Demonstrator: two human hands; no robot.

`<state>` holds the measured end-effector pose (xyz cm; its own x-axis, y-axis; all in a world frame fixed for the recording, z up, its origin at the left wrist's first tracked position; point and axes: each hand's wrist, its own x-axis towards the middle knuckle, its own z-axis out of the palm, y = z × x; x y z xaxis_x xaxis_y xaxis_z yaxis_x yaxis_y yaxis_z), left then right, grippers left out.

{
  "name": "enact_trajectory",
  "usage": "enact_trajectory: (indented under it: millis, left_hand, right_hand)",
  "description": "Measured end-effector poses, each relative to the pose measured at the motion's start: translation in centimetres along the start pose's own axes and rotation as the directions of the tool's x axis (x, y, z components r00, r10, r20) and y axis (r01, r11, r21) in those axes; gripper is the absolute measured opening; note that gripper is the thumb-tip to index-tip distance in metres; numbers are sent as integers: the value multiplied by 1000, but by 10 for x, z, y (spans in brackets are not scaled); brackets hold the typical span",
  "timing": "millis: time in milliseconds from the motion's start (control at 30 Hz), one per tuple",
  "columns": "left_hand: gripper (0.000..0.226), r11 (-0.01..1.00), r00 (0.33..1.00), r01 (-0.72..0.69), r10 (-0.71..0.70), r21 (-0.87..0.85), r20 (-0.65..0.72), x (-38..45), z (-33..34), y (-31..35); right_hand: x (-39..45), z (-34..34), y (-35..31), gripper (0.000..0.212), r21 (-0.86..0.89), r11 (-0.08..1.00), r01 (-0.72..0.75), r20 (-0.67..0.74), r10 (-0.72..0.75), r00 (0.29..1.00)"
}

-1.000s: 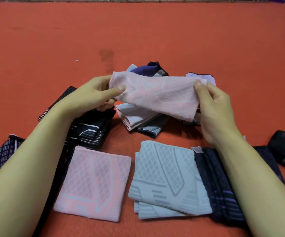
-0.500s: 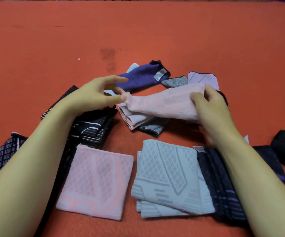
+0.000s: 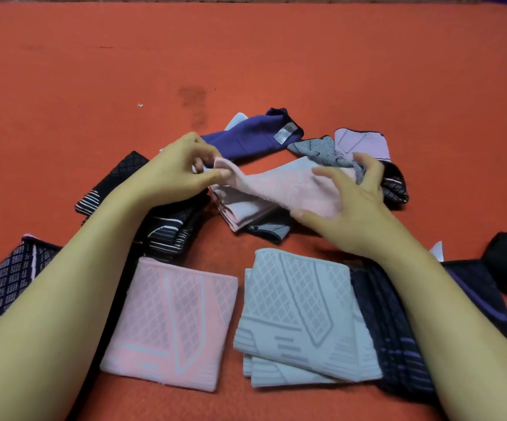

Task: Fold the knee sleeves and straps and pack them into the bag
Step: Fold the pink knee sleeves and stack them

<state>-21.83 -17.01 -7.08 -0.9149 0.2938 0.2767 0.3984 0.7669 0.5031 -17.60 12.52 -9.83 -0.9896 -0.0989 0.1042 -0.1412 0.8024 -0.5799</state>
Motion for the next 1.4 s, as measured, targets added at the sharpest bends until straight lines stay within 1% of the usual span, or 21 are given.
enact_trajectory:
  millis: [67,100,200,267,333,400,500,667,700,767,800,833,867,933,967,1033,1100,1200,1267,1333,1400]
  left_hand:
    - [16,993,999,16,-20,-120,-28,-1,-3,2]
    - [21,978,1000,6,-10,-210,-18,-2,-5,4]
    - [26,925,999,-35,34,-378,-11,-6,-13,15]
    - [26,917,998,-59,51,-394,-32,-6,-15,19]
    - [26,916,993,-93,58,-389,-101,-4,-15,22]
    - [29,924,984,-97,33,-370,-175,0,-13,22]
    - [34,917,969,-32,-68,-396,-236,4,-11,21]
    - [31,874,958,101,-214,-475,-191,4,1,23]
    - [27,837,960,127,-238,-533,-144,4,1,24]
    - [15,669,974,160,-225,-726,8,4,-3,26]
    - [20,554,982,154,-179,-818,64,4,-7,26]
    - [34,457,989,132,-122,-880,85,3,-10,25]
    - [48,407,993,120,-69,-906,100,3,-13,25]
    - [68,424,984,160,1,-891,177,1,-13,31]
    - [69,455,972,198,25,-868,235,0,-11,35]
    - [56,493,953,254,17,-832,301,0,-5,43]
    - [42,517,960,257,-37,-817,279,-1,-2,50]
    - [27,584,964,238,-44,-776,262,-4,-3,56]
    - [33,614,956,248,-31,-750,291,-6,-3,54]
    - [40,660,949,252,-25,-707,315,-7,1,54]
    - [39,685,945,247,-16,-685,325,-7,4,56]
  right_hand:
    - [-1,3,0,82,-135,990,34,42,-29,999]
    - [-1,4,-1,80,-169,984,57,27,-54,998]
    - [1,6,-5,50,-142,975,172,-99,-187,977]
    - [3,7,-7,25,-111,948,299,-208,-316,926]
    - [5,4,-8,14,-26,921,389,-293,-379,878]
    - [5,-5,-8,18,136,911,390,-330,-330,884]
    - [8,-16,-3,19,339,890,306,-348,-184,920]
    - [13,-15,0,12,441,878,185,-287,-57,956]
    - [14,-14,1,11,455,875,165,-285,-32,958]
    - [15,-14,3,12,496,861,115,-308,50,950]
    - [15,-14,4,13,557,827,80,-296,108,949]
    - [15,-14,2,15,651,758,39,-245,161,956]
    - [15,-15,0,16,751,660,-5,-163,193,968]
    - [12,-18,-5,16,868,490,-78,-3,162,987]
    - [11,-19,-7,15,885,455,-103,57,113,992]
    - [6,-22,-11,17,896,421,-141,161,-13,987]
    - [2,-23,-14,26,905,390,-169,236,-131,963]
    - [0,-22,-16,41,884,432,-180,288,-198,937]
    - [0,-20,-18,42,859,480,-176,297,-188,936]
    - [-1,-18,-19,38,852,502,-148,279,-195,940]
    - [-2,-15,-20,25,847,520,-112,249,-201,947]
